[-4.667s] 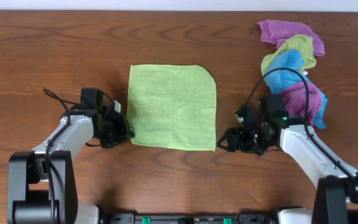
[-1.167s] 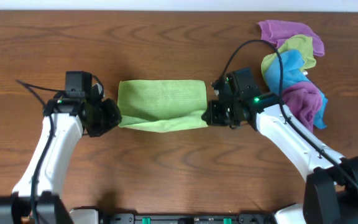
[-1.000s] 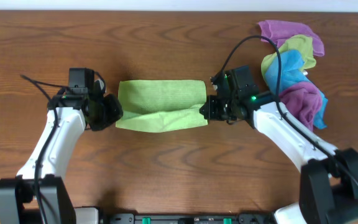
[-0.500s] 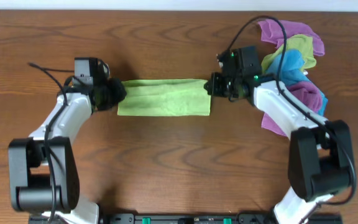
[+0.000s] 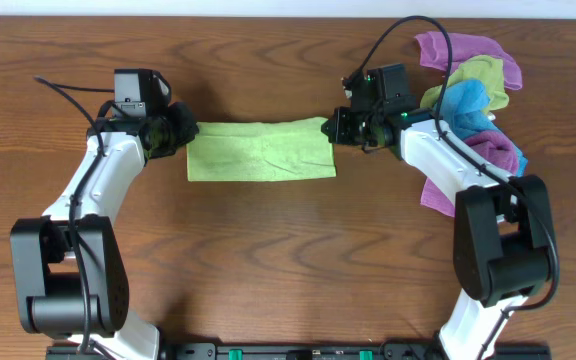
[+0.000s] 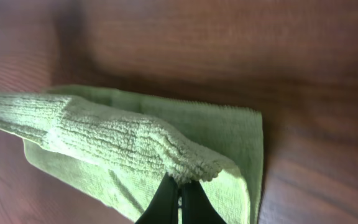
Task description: Fold the cloth
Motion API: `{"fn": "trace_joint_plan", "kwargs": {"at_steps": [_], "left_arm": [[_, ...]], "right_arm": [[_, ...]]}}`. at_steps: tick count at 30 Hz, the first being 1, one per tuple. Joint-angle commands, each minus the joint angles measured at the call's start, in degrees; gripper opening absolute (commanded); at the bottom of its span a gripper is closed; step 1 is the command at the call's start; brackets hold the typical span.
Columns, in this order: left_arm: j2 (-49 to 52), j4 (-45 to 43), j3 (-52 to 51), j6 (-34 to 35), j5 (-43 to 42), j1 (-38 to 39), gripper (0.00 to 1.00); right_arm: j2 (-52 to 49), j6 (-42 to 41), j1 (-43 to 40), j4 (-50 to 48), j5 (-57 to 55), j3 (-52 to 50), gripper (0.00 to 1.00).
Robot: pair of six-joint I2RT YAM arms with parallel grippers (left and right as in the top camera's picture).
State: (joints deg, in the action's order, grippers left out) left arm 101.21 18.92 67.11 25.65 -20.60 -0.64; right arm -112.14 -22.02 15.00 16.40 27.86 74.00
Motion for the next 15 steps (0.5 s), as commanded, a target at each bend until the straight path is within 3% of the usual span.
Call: {"fn": "trace_joint_plan", "kwargs": {"at_steps": [1, 15], "left_arm": [[2.05, -1.16, 0.94, -1.25, 2.05, -0.33, 0.06], [2.60, 10.49, 0.94, -3.82, 3.08, -0.59, 0.06]], "right_arm": [[-0.28, -0.28, -0.31, -0.59, 0.90, 1.01, 0.01], [-0.28, -0.63, 0.07, 13.66, 2.56, 1.01, 0.01]]}}
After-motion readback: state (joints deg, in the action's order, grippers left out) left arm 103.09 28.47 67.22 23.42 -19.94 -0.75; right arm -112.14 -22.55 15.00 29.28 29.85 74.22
